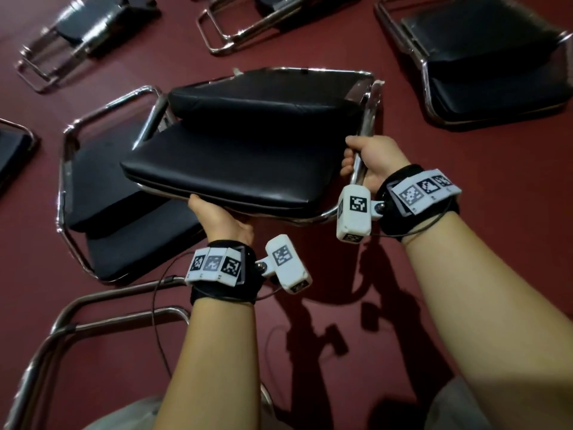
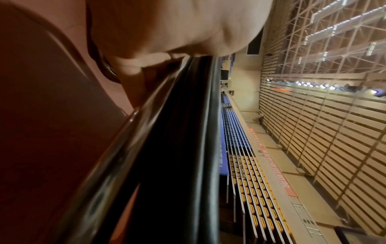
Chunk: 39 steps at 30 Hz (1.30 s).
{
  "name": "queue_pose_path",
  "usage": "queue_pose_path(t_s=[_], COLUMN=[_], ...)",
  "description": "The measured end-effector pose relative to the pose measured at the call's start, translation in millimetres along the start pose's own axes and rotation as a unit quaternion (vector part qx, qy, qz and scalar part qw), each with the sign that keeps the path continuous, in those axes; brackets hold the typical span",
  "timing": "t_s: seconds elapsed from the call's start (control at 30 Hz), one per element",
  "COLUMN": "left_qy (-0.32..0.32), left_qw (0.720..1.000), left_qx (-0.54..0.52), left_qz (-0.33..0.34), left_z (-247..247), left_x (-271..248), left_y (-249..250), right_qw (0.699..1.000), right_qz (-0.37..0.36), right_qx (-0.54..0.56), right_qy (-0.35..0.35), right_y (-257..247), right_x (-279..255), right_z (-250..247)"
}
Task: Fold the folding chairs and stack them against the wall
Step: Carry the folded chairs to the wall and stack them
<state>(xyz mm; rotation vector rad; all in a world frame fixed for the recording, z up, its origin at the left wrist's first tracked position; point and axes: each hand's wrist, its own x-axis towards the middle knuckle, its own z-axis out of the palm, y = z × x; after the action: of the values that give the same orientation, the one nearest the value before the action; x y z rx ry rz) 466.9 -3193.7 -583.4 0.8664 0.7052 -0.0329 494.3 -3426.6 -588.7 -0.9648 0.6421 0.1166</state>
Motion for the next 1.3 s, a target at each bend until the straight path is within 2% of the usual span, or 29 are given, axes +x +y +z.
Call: queue_pose_path(t_s=[0.17, 0.23, 0.4, 0.6, 0.7, 0.87, 1.1, 1.3], left_qy=[0.05, 0.049, 0.057, 0.076, 0.083, 0.076, 0.057, 0.026], left_qw=[0.996, 0.995, 0.99, 0.982, 0.978, 0.968, 0.955, 0.951], left_qx=[0.042, 0.056, 0.075, 0.095, 0.12, 0.162, 0.208, 0.224], left_qz=[-0.056, -0.073, -0.109, -0.143, -0.152, -0.177, -0.201, -0.212], left_z=[0.0, 0.3, 7.2, 29.4, 43.4, 74.2, 114.7, 150.9], left_x=[-16.4, -26.5, -67.2, -130.0, -157.8, -209.2, -262.7, -283.8], left_y=[14.5, 23.6, 66.5, 119.8, 148.5, 211.4, 293.0, 340.2], right_qw=[0.999, 0.999, 0.993, 0.976, 0.968, 0.951, 0.946, 0.94], right_qz=[0.01, 0.017, 0.083, 0.187, 0.216, 0.252, 0.254, 0.235], right_qx=[-0.007, -0.004, 0.018, 0.039, 0.051, 0.038, 0.042, 0.059], right_qy=[0.034, 0.048, 0.085, 0.109, 0.118, 0.173, 0.196, 0.242], right_y=[-1.2, -5.9, -23.4, -70.3, -96.0, -138.8, -195.2, -229.1], right_x=[-15.6, -27.4, -67.3, -139.1, -169.1, -214.9, -302.0, -345.4], right_z=[-0.9, 0.9, 14.3, 38.2, 49.2, 72.0, 124.3, 157.5])
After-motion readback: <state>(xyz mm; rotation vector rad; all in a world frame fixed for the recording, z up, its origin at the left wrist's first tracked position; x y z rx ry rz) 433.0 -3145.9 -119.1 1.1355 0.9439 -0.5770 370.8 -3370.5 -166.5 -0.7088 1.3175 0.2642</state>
